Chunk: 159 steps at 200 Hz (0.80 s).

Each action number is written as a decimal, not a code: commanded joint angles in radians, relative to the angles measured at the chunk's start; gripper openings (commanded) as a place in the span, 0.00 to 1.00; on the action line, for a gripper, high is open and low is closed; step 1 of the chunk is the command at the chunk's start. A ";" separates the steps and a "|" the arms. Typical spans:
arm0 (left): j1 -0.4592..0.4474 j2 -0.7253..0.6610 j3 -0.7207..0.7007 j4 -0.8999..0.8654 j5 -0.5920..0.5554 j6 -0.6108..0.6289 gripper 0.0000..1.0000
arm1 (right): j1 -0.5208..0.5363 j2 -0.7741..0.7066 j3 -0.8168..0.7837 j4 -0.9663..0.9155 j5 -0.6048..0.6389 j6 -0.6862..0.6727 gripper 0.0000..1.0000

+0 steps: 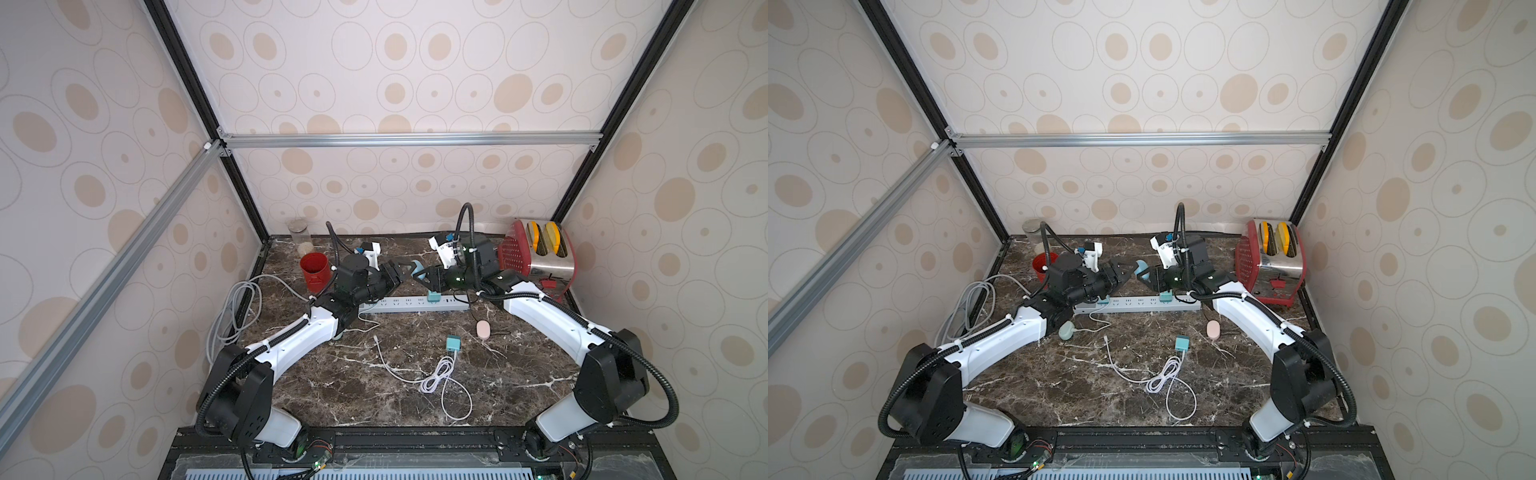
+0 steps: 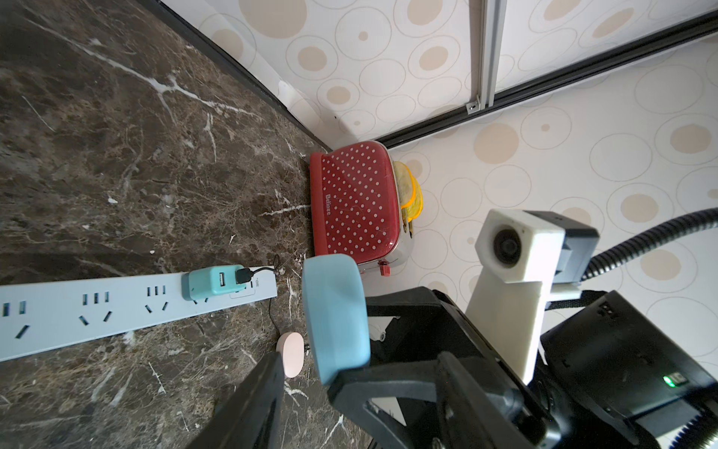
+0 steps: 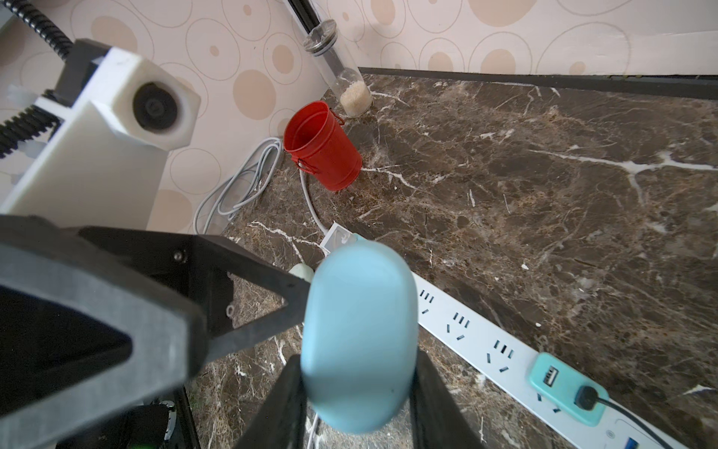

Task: Charge the bluetooth headset
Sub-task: Pick up the bluetooth headset from the center of the board.

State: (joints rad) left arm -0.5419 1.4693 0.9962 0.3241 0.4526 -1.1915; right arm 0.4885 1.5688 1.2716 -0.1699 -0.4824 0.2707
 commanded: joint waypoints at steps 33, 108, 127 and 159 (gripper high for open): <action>-0.015 0.030 0.064 -0.016 0.030 0.020 0.59 | 0.027 0.011 0.041 0.021 -0.014 -0.022 0.34; -0.015 0.039 0.059 0.003 0.021 0.004 0.46 | 0.049 0.013 0.041 0.018 -0.018 -0.029 0.33; -0.016 0.040 0.053 0.003 0.020 0.002 0.40 | 0.051 0.009 0.037 0.021 -0.019 -0.027 0.33; -0.016 0.049 0.051 0.002 0.020 0.003 0.40 | 0.058 0.004 0.034 0.017 -0.024 -0.037 0.33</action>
State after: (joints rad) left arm -0.5480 1.5032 1.0180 0.3042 0.4538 -1.1931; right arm 0.5190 1.5711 1.2797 -0.1711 -0.4751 0.2546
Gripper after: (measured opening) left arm 0.401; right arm 0.394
